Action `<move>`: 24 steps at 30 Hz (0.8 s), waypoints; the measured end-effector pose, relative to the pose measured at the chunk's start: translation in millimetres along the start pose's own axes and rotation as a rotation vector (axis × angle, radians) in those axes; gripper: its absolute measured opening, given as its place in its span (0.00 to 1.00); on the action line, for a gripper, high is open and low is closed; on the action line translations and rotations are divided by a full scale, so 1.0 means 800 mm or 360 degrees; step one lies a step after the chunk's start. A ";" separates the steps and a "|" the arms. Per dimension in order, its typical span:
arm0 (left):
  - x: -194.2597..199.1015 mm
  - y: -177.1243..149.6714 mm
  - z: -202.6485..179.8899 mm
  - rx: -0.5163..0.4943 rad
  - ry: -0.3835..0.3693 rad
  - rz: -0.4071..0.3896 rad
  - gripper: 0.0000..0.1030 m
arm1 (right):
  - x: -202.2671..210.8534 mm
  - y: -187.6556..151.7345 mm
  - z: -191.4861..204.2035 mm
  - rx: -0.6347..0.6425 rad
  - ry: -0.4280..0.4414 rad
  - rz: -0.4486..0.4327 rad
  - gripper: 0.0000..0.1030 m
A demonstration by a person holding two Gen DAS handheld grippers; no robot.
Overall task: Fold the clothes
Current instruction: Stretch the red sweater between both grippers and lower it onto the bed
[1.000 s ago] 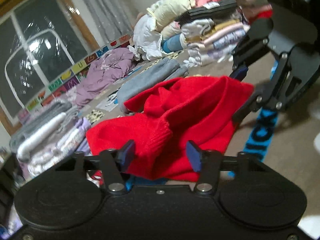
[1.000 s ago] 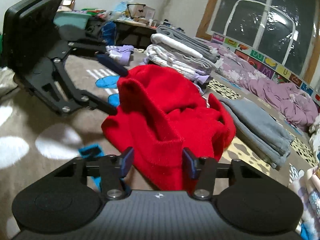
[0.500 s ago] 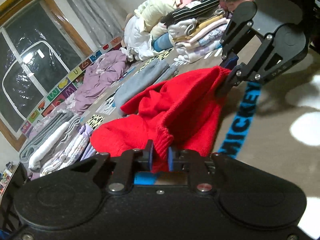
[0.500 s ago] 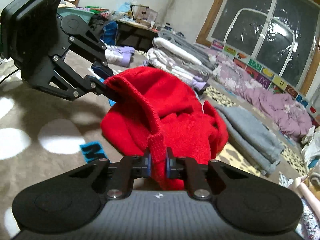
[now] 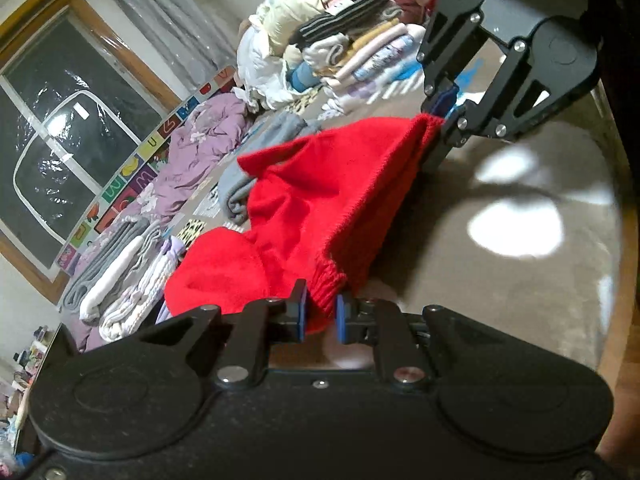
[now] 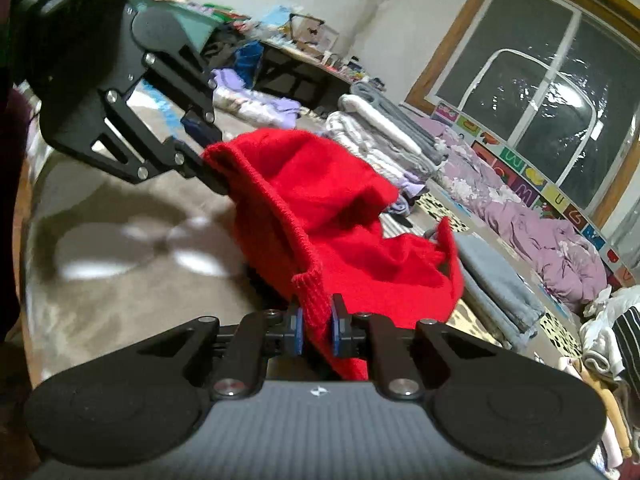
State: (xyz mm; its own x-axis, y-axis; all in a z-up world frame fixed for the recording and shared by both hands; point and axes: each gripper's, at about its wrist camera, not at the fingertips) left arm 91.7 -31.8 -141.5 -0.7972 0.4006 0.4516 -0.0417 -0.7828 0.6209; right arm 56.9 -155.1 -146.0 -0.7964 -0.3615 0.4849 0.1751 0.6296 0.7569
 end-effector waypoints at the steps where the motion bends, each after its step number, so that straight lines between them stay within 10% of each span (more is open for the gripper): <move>1: 0.003 -0.001 -0.005 -0.0008 0.0000 0.0011 0.12 | 0.003 -0.001 0.005 0.0008 0.0000 0.0009 0.14; 24: 0.024 -0.024 -0.098 -0.0328 0.0010 0.0299 0.13 | 0.022 -0.031 0.084 0.0187 0.0105 0.0204 0.26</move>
State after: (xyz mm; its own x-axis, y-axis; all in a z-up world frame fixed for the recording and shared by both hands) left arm 29.8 -46.4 -194.4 -0.8064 0.2365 0.5420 -0.0137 -0.9238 0.3827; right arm -0.5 -130.8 -185.4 -0.7315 -0.3152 0.6045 0.2007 0.7479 0.6328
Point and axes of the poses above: each gripper's, at about its wrist camera, not at the fingertips, and x roughly against the way its jaws point, z to its left, y to its top, and after that the axes turned 1 degree about y, right-handed
